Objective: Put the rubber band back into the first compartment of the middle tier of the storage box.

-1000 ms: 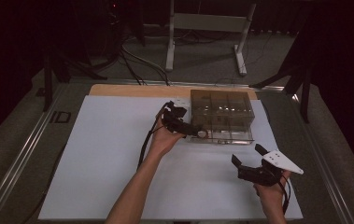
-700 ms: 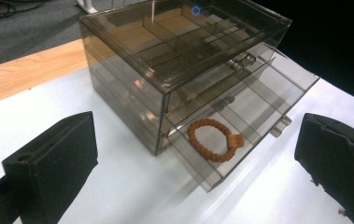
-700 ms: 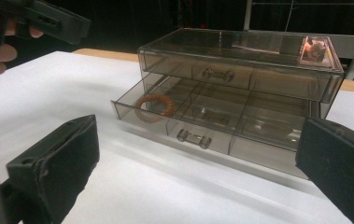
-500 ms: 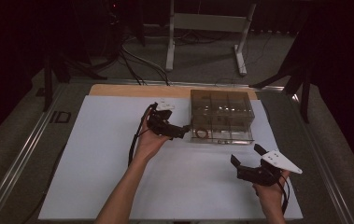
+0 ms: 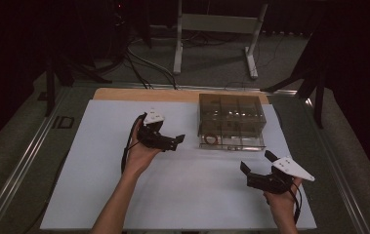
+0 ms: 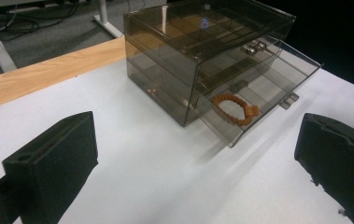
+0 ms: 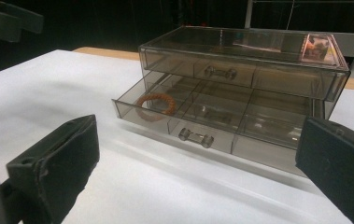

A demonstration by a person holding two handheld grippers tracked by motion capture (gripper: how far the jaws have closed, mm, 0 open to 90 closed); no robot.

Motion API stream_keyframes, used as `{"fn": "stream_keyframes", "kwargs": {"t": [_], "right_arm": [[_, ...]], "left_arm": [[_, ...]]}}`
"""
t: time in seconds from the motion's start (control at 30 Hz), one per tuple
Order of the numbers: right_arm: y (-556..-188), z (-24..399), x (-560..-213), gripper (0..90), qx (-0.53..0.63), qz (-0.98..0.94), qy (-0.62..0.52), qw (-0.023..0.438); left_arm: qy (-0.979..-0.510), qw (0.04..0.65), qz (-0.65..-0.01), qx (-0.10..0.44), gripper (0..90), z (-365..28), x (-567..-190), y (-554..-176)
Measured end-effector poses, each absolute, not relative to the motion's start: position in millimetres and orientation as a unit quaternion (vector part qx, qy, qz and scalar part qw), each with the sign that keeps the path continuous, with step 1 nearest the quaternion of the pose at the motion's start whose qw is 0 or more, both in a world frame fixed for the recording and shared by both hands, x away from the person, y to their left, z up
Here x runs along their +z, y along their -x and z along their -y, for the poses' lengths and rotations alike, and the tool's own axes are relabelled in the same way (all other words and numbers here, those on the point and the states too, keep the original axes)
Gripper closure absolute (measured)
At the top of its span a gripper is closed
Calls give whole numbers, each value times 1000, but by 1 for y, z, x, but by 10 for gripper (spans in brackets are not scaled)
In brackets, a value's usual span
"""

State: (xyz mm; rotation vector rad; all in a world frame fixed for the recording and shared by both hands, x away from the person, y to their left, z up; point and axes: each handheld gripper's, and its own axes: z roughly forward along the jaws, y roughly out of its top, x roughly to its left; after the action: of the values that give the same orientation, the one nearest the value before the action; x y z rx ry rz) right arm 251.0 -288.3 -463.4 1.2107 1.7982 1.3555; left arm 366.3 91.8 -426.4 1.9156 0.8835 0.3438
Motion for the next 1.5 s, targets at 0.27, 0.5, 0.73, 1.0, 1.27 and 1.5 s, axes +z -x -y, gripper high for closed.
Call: {"fn": "stream_keyframes", "kwargs": {"t": [0.27, 0.5, 0.73, 1.0, 1.27, 1.5], "right_arm": [[-251, 288, -463, 0, 507, -674, -453, 290], [-252, 289, -463, 0, 507, -673, -453, 290], [-252, 288, -463, 0, 507, -672, -454, 290], [-254, 287, -463, 0, 506, -674, -455, 288], [-256, 286, -462, 0, 504, -674, -455, 290], [-259, 289, -456, 0, 505, -672, -458, 290]], "left_arm": [[-776, 487, -371, 151, 9, -116, -432, -354], [-775, 488, -369, 157, 9, -135, -437, -341], [-771, 490, -371, 166, 9, -151, -444, -328], [-766, 492, -376, 173, 9, -168, -454, -312], [-758, 494, -387, 178, 9, -181, -463, -304], [-751, 499, -390, 187, 9, -186, -461, -300]]}}
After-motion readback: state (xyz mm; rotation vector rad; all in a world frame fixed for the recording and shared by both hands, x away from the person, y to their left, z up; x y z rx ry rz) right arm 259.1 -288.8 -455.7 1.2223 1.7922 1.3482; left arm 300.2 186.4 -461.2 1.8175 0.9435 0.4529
